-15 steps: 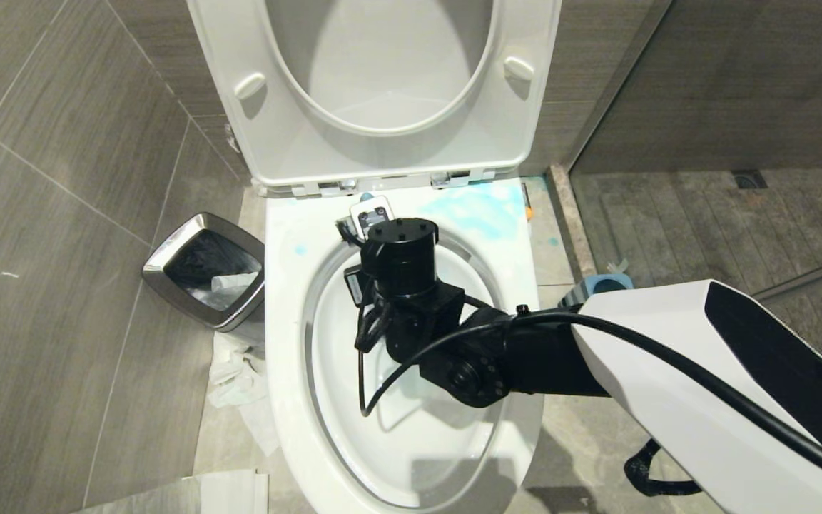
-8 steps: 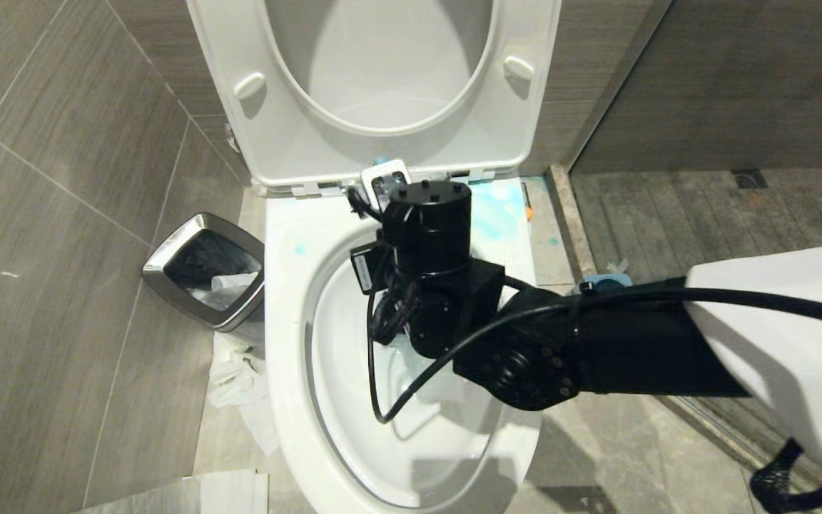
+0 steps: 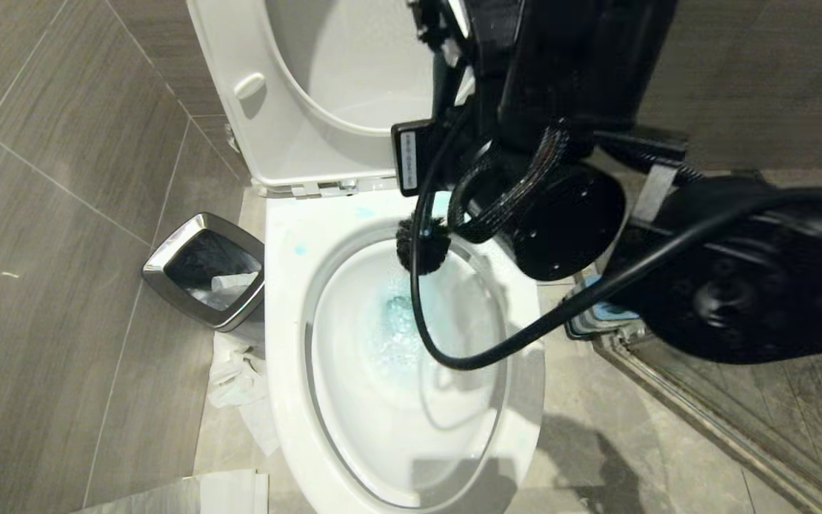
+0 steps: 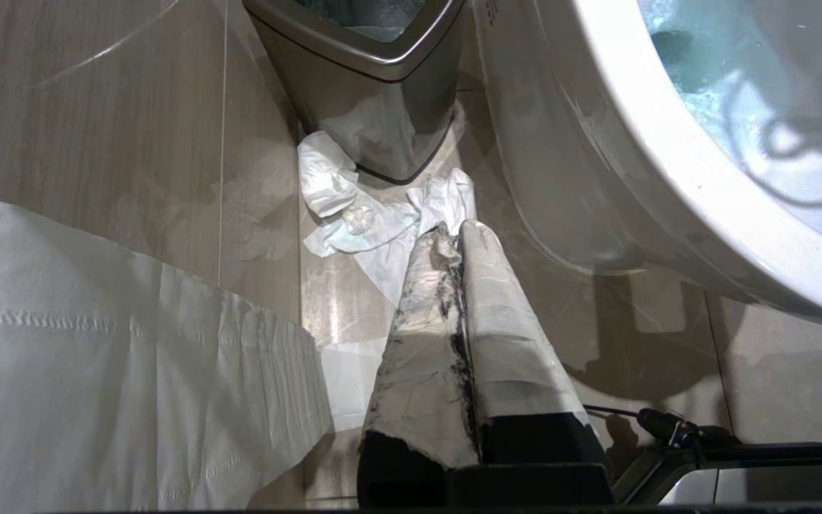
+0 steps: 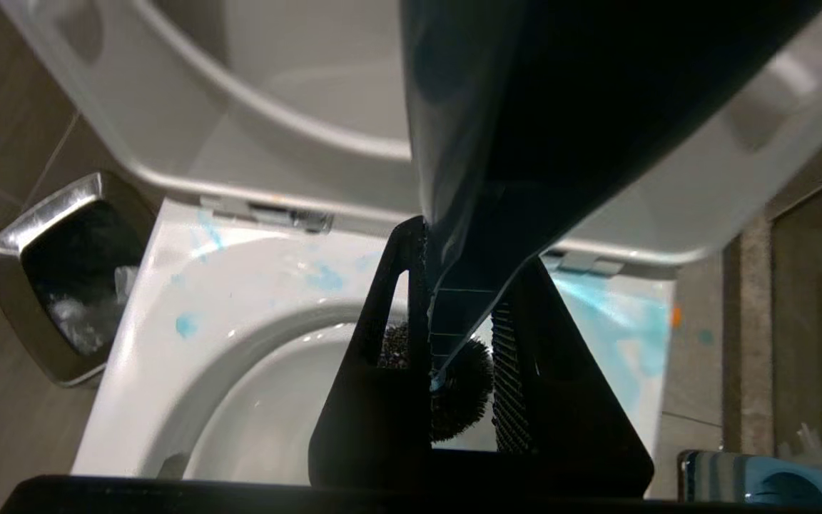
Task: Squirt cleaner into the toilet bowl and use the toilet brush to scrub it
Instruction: Scrub the toilet bowl
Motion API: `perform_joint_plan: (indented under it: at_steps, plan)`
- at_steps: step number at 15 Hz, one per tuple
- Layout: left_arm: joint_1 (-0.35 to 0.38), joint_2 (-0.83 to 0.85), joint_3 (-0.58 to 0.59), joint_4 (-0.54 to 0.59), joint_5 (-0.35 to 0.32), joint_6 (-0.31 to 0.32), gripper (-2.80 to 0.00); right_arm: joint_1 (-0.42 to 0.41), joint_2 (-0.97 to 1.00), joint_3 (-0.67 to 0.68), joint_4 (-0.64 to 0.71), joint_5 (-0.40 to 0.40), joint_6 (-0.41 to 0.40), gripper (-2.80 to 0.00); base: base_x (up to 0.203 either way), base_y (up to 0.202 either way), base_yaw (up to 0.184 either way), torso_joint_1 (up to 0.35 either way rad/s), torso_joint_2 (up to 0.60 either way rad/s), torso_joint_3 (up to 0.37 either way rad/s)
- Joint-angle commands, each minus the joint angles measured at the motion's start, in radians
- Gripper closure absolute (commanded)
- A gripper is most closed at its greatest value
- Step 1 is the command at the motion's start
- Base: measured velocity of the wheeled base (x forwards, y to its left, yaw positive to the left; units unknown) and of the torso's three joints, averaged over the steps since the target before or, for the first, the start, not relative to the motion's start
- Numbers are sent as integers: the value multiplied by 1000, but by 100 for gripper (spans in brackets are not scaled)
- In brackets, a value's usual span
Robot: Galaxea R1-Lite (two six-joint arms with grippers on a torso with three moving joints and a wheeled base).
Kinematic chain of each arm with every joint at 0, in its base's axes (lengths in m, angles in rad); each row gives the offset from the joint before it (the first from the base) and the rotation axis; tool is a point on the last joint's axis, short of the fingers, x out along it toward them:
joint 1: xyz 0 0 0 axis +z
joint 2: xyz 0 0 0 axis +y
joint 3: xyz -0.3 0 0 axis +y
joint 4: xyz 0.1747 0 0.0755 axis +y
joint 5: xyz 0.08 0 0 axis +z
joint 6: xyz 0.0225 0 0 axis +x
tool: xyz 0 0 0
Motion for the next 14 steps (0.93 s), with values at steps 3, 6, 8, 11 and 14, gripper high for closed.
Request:
perform_joint_plan:
  at_steps: [3,6,8,11,14]
  plan:
    - [0,1,0,0,0,0,0,3,-135,-52,32,-10,-82,0,0,0,0,0,0,0]
    - [0,1,0,0,0,0,0,2,-172,-77,34,-9,-137,0,0,0,0,0,0,0]
    - [0,1,0,0,0,0,0,2,-187,-77,34,-9,-153,0,0,0,0,0,0,0]
    - [0,1,0,0,0,0,0,2,-199,-88,34,-10,-175,0,0,0,0,0,0,0]
    - [0,1,0,0,0,0,0,2,-208,-96,39,-10,-198,0,0,0,0,0,0,0]
